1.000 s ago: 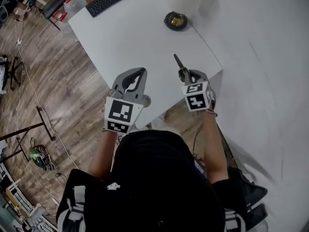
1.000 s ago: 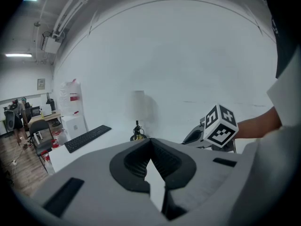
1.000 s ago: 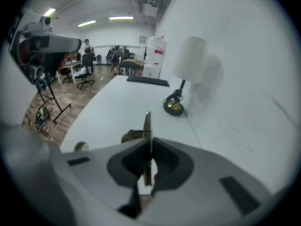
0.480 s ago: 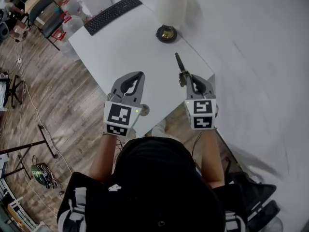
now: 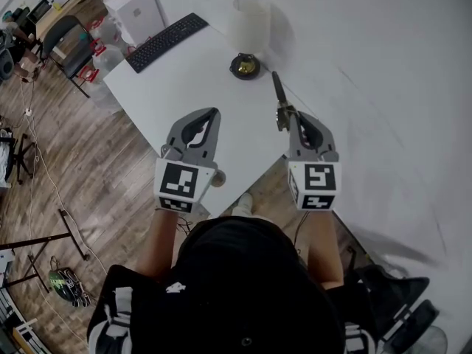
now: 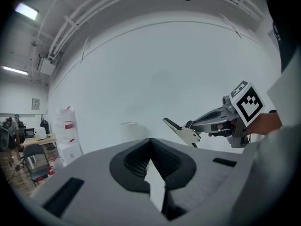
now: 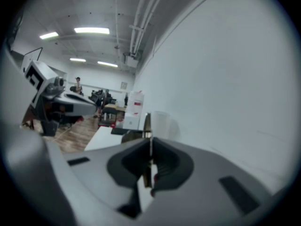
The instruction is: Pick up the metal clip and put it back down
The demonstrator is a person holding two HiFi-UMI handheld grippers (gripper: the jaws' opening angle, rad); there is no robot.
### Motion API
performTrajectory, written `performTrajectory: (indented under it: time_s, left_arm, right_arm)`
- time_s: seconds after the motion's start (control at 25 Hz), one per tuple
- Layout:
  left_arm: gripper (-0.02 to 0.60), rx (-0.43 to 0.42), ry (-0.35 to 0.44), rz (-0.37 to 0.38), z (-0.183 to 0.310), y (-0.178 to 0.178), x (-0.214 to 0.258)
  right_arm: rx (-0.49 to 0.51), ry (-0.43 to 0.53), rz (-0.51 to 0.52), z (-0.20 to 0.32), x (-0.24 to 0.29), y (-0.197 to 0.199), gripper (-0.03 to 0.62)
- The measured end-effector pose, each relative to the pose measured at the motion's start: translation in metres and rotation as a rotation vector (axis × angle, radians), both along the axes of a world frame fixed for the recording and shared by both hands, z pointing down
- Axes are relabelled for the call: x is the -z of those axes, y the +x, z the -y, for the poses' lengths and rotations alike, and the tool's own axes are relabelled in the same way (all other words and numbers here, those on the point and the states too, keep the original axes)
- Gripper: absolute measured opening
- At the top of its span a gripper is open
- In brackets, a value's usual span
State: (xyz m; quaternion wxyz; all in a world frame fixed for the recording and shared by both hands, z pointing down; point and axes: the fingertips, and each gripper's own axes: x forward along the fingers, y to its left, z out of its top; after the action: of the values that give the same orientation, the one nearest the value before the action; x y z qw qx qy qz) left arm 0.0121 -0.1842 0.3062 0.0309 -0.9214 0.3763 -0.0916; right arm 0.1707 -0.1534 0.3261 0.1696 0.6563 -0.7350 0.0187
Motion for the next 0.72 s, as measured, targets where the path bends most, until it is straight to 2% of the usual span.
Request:
performTrajectory:
  time_s: [0.28,0.72]
  left_arm:
    - [0.024,-0.015,0.021,-0.009,-0.004,0.003,0.009]
    - [0.025,-0.008,-0.008,0.003,-0.004,0.006,0.0]
  right_arm:
    - [0.005,0.025,0.016,-0.007,0.009,0.0,0.038]
    - [0.033,-0.016,0.005,-0.001,-0.002,-0.003,0.038]
